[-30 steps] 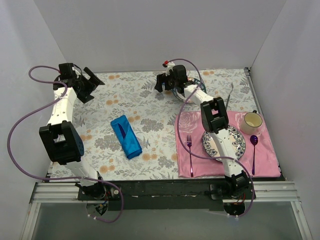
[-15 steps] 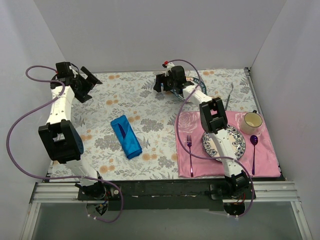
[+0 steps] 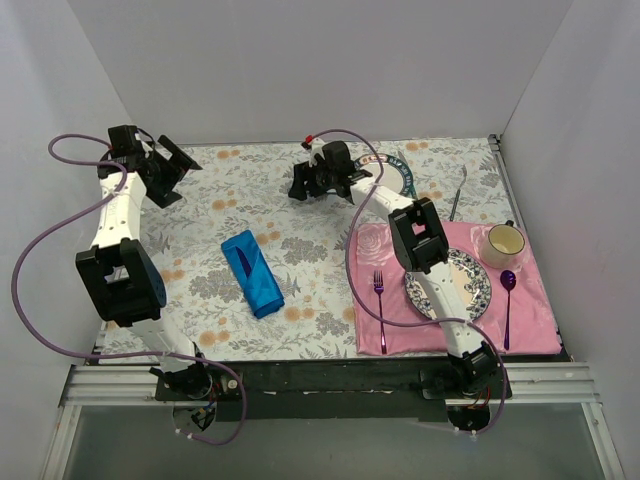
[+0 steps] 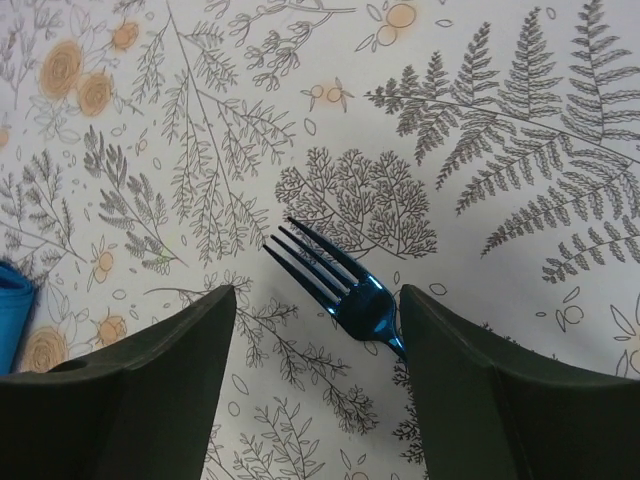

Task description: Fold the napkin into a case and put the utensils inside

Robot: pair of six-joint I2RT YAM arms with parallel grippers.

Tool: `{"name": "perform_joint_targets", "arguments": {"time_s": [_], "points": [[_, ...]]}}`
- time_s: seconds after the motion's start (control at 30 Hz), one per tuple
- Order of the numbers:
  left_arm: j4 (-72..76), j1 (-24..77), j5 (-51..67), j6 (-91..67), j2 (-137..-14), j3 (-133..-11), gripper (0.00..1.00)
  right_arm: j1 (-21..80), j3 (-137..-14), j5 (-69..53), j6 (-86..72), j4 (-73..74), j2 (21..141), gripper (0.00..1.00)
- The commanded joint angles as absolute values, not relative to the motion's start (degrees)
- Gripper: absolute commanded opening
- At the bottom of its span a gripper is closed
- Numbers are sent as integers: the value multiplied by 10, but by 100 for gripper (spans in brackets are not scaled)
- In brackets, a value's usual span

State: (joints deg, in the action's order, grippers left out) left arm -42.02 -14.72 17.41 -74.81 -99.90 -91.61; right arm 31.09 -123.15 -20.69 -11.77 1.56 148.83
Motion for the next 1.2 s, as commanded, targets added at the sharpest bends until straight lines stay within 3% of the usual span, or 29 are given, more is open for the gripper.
{"name": "perform_joint_targets", "arguments": {"time_s": [0.0, 0.17, 0.43, 0.6, 0.9, 1.17], "points": [[-424, -154, 188, -753, -988, -927, 98, 304, -1224, -232, -58, 58, 1441, 77], [-422, -156, 191, -753, -984, -925, 98, 287, -1223, -279, 63, 81, 1415, 91], [-419, -158, 194, -755, -980, -918, 98, 273, -1216, -300, 192, 123, 1415, 90], [-422, -160, 195, -755, -979, -918, 98, 274, -1218, -301, 227, 132, 1429, 74], [-421, -163, 197, -759, -978, -916, 98, 293, -1191, -287, 269, 167, 1423, 35], [-422, -168, 202, -761, -977, -918, 98, 329, -1201, -295, 292, 209, 1423, 25]]}}
